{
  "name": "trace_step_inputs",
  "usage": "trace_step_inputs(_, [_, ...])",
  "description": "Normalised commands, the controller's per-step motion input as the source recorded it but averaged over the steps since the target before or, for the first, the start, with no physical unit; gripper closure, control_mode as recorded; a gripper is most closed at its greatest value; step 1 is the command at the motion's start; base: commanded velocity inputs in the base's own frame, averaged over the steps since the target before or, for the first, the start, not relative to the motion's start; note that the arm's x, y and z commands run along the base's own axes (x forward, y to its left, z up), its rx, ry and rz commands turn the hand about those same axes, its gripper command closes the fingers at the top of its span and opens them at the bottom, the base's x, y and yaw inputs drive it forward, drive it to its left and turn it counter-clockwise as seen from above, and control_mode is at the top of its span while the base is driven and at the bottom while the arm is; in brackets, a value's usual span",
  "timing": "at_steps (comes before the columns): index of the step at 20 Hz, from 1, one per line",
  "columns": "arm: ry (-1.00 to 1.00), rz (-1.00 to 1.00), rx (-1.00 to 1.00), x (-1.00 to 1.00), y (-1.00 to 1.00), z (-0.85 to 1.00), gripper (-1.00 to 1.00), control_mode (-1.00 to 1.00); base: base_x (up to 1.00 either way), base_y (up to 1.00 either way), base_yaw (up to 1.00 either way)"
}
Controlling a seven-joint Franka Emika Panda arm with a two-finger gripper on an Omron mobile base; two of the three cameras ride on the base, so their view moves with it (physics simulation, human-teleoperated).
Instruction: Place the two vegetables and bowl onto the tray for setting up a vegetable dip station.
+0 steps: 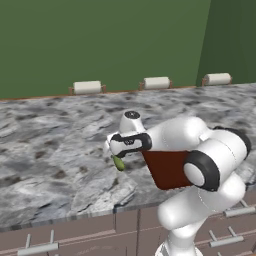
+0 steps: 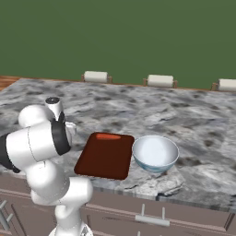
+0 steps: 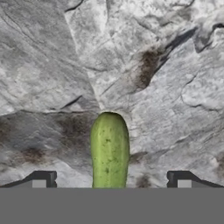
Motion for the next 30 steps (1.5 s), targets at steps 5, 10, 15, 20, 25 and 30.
trace_step_inputs(5, [0.0, 0.0, 0.0, 0.1, 0.0, -0.19, -1.0, -1.0, 0.0, 0.0, 0.0])
trace_step_inputs(10, [0.0, 0.0, 0.0, 0.1, 0.0, -0.25, -1.0, -1.0, 0.0, 0.0, 0.0])
trace_step_inputs(15, [0.0, 0.0, 0.0, 0.14, 0.01, -0.23, -1.0, -1.0, 0.0, 0.0, 0.0])
trace_step_inputs(20, [0.0, 0.0, 0.0, 0.16, 0.06, -0.21, -1.0, -1.0, 0.0, 0.0, 0.0])
trace_step_inputs(25, [0.0, 0.0, -0.01, 0.2, 0.13, -0.21, -1.0, -1.0, 0.0, 0.0, 0.0])
trace_step_inputs(30, [0.0, 0.0, 0.0, 0.11, 0.07, -0.15, 1.0, -1.0, 0.0, 0.0, 0.0])
